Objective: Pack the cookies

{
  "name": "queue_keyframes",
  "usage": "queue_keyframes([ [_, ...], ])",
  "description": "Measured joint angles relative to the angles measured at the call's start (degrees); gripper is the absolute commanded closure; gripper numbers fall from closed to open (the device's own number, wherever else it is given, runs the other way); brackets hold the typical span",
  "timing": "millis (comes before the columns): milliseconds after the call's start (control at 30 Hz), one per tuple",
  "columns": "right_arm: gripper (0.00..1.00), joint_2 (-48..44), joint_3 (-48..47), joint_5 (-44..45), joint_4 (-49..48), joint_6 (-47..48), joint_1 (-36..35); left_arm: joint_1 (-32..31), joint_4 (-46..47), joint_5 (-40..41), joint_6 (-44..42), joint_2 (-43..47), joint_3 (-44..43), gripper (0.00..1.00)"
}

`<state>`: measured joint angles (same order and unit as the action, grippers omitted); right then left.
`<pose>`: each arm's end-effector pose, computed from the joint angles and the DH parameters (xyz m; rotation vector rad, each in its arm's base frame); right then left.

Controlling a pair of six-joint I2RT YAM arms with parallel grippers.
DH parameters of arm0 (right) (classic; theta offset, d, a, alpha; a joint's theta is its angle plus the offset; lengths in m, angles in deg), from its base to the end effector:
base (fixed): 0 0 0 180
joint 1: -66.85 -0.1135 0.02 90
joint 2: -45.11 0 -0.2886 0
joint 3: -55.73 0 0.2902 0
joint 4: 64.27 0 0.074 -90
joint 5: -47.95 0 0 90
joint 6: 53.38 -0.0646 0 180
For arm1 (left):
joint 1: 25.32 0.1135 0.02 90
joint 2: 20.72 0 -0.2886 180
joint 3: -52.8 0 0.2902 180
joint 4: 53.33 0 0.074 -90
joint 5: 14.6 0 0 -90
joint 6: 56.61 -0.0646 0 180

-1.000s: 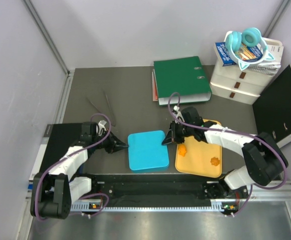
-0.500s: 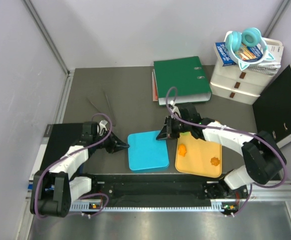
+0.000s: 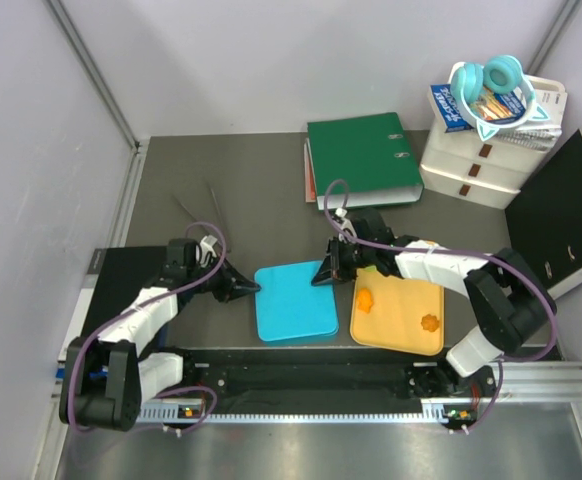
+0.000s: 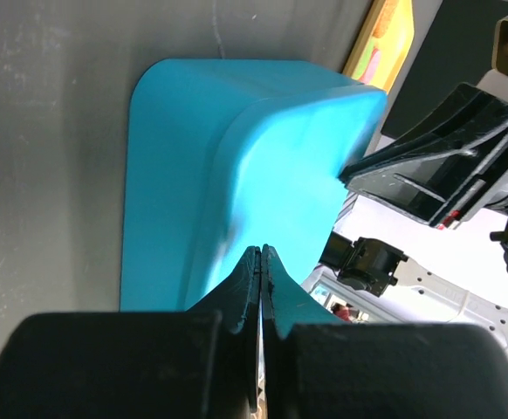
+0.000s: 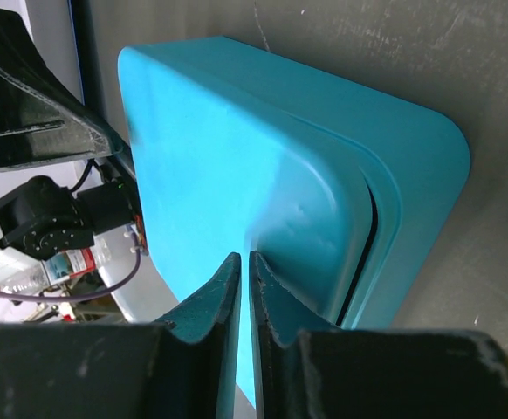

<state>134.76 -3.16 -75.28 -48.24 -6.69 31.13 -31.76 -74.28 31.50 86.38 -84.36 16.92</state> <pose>0.2678 0.2362 0.1604 -0.1360 2.6438 1.2677 0.2217 -0.0701 0.1463 -0.6519 2.4954 -1.3688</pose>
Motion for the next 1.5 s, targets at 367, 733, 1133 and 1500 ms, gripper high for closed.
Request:
queue_keyframes([
  [367, 0.91, -2.40, 2.03, 0.72, 0.28, 0.13, 2.05, 0.00, -1.57, 0.87, -1.75, -0.55, -3.80, 0.88],
  [733, 0.91, -4.09, 4.02, 0.63, -0.20, 0.15, 2.49, 0.02, -6.14, 5.57, -3.72, -0.85, -3.76, 0.90],
  [1133, 0.91, -4.55, 5.77, -0.63, -1.99, -0.02, 3.26, 0.00, -3.85, 4.50, -2.97, -3.78, -2.95, 0.90],
  [1500, 0.91, -4.96, 6.49, -1.16, -2.49, 0.00, 3.39, -0.98, 0.39, 3.45, -0.63, -6.38, -3.17, 0.91],
])
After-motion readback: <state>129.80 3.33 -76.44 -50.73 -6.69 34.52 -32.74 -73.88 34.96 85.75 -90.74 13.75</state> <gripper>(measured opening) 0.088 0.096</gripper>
